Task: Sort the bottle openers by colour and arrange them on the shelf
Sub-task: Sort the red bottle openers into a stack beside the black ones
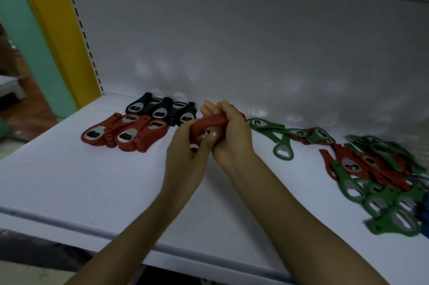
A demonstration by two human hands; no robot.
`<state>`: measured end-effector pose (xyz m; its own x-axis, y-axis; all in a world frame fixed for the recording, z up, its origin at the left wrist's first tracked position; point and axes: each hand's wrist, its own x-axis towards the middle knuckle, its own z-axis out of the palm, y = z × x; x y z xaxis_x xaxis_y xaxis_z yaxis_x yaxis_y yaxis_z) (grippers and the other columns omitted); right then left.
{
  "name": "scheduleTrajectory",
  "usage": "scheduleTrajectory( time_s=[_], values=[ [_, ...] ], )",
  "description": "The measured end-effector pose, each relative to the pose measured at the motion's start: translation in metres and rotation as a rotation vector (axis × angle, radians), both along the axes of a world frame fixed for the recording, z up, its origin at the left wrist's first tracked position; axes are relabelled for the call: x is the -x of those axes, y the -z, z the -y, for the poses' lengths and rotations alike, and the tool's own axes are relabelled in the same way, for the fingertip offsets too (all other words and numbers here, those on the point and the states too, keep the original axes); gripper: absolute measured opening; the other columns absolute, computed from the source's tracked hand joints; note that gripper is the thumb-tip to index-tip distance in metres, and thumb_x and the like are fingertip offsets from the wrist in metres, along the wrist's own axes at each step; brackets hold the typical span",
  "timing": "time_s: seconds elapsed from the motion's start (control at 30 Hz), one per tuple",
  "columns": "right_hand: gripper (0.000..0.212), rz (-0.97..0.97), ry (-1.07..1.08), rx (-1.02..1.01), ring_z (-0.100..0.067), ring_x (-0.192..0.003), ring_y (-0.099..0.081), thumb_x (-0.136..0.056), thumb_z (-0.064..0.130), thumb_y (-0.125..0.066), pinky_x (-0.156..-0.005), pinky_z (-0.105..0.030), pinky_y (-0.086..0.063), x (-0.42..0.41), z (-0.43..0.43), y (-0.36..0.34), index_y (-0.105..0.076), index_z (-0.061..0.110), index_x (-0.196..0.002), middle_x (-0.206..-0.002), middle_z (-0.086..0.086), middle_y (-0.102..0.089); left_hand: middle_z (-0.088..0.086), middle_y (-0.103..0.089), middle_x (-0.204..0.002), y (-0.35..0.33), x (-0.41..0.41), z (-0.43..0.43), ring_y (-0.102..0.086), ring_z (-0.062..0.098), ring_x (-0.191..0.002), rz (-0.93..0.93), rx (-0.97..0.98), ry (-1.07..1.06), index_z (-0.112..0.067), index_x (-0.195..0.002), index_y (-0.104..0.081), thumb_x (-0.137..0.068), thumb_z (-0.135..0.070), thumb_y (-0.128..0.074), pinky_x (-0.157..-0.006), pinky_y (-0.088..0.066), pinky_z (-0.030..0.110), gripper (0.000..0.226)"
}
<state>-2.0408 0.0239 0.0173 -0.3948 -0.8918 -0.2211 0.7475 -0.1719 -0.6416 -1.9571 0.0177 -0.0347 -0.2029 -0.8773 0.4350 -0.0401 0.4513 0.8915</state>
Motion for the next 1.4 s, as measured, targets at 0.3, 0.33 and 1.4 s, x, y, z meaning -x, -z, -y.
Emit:
scheduleTrajectory(
  time_s=[0.3, 0.33, 1.4],
  values=[
    [0.032, -0.58, -0.389, -0.07, -0.026, -0.096, -0.069, -0.09, 0.025, -0.061, -0.089, -0.035, -0.055, 0.006, 0.01, 0.025, -0.064, -0.001, -0.109, -0.103, -0.014, -0.072, 0.004, -0.066, -0.067, -0.002, -0.055, 0.023, -0.064, 0.004, -0.055, -0.019, -0.373, 0.034, -0.015, -0.083, -0.064, -0.088, -0.025, -0.062, -0.05, -0.051, 0.015, 0.011],
    [0.028, -0.573, -0.388, -0.107, -0.024, -0.091, -0.071, -0.089, 0.022, -0.063, -0.085, -0.034, -0.057, 0.006, 0.011, 0.028, -0.066, -0.001, -0.104, -0.097, -0.013, -0.073, 0.004, -0.065, -0.065, -0.004, -0.061, 0.024, -0.063, 0.004, -0.052, 0.06, -0.417, 0.055, -0.014, -0.081, -0.064, -0.089, -0.028, -0.061, -0.048, -0.049, 0.014, 0.016],
    [0.022, -0.85, -0.395, -0.521, -0.037, -0.092, -0.068, -0.087, 0.002, -0.06, -0.082, -0.042, -0.057, -0.005, 0.049, 0.021, -0.064, -0.012, -0.103, -0.096, -0.029, -0.069, 0.009, -0.066, -0.084, 0.008, -0.078, 0.044, -0.061, 0.028, -0.079, 0.989, 0.638, -0.248, -0.006, -0.09, -0.073, -0.076, -0.01, -0.072, -0.062, -0.048, 0.034, 0.014]
  ],
)
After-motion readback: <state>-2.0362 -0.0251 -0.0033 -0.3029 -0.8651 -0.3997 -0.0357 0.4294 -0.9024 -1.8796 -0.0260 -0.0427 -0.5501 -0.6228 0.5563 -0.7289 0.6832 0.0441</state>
